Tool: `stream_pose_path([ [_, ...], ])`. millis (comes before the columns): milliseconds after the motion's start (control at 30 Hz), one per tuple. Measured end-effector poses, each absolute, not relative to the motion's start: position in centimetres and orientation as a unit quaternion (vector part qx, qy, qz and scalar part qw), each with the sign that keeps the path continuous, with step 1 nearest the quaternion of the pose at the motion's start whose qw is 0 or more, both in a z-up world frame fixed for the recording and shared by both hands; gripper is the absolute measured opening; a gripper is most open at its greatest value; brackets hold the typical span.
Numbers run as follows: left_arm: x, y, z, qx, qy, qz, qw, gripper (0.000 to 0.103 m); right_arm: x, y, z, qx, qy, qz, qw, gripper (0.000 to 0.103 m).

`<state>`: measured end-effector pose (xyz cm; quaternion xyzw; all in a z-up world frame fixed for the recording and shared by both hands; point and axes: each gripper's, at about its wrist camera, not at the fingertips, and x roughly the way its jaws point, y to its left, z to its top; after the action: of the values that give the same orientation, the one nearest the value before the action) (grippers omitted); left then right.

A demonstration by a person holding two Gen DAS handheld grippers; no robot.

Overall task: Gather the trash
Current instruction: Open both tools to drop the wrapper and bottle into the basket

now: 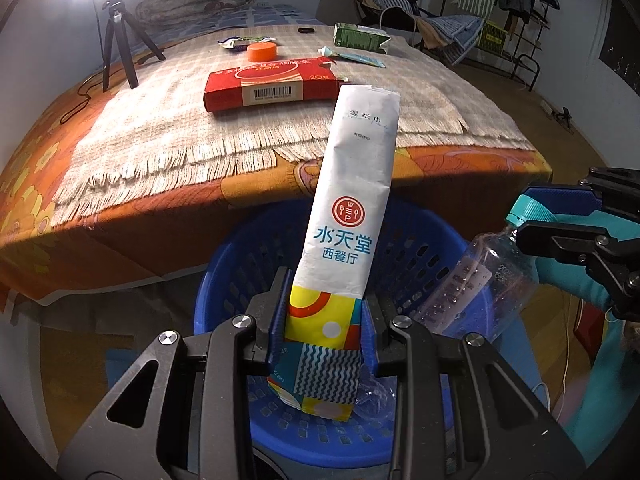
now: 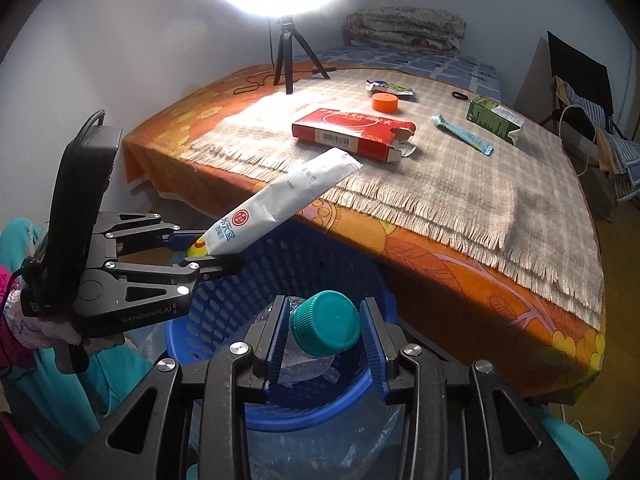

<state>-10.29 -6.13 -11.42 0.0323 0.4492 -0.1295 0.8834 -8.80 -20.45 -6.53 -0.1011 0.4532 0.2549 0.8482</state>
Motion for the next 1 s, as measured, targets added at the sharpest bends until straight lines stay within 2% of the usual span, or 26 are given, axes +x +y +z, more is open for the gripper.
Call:
stream_pose_path([
  [67,-10.3,-6.2,-11.6,0.031,0.453,-0.127,0.882,0.042,-8.8,-20.4,-6.6,-0.100,0.456,0.255,0.847,0.037],
  [167,-10.3,-6.2,-11.7,0.031,0.458,-0.126,0.880,0.046,-8.8,-20.4,-6.8,-0.101,0.458,0.252,0.846,0.037],
  [267,-10.3,-6.2,-11.8,0.031,0.458,-0.123,0.880,0.057,-8.8,-20.4,-7.0,-0.099,0.462,0.250,0.845,0.037],
  [400,-10.3,-6.2,-11.8,0.030,0.458,-0.120,0.880,0.057,-8.5,-20.6,-7.4,-0.088,0.475,0.249,0.839,0.039],
  [433,-10.3,-6.1,-11.8,0.029,0.459,-0.120,0.880,0.058,-8.4,-20.7,-7.4,-0.083,0.476,0.248,0.839,0.041],
  [500,-10.3,-6.1,-11.8,0.029,0.460,-0.120,0.879,0.058,-8.3,-20.8,-7.4,-0.080,0.478,0.244,0.840,0.064],
  [533,-10.3,-6.1,-11.8,0.029,0.460,-0.119,0.879,0.058,-8.3,-20.9,-7.4,-0.079,0.478,0.241,0.841,0.068],
  [733,-10.4,-6.1,-11.9,0.027,0.462,-0.119,0.879,0.058,-8.1,-21.1,-7.5,-0.071,0.484,0.234,0.840,0.072],
  [900,-10.4,-6.1,-11.9,0.025,0.462,-0.118,0.879,0.060,-7.8,-21.4,-7.5,-0.060,0.486,0.226,0.842,0.082],
  [1000,-10.4,-6.0,-11.8,0.019,0.460,-0.116,0.880,0.066,-7.6,-21.7,-7.3,-0.052,0.484,0.221,0.845,0.087],
])
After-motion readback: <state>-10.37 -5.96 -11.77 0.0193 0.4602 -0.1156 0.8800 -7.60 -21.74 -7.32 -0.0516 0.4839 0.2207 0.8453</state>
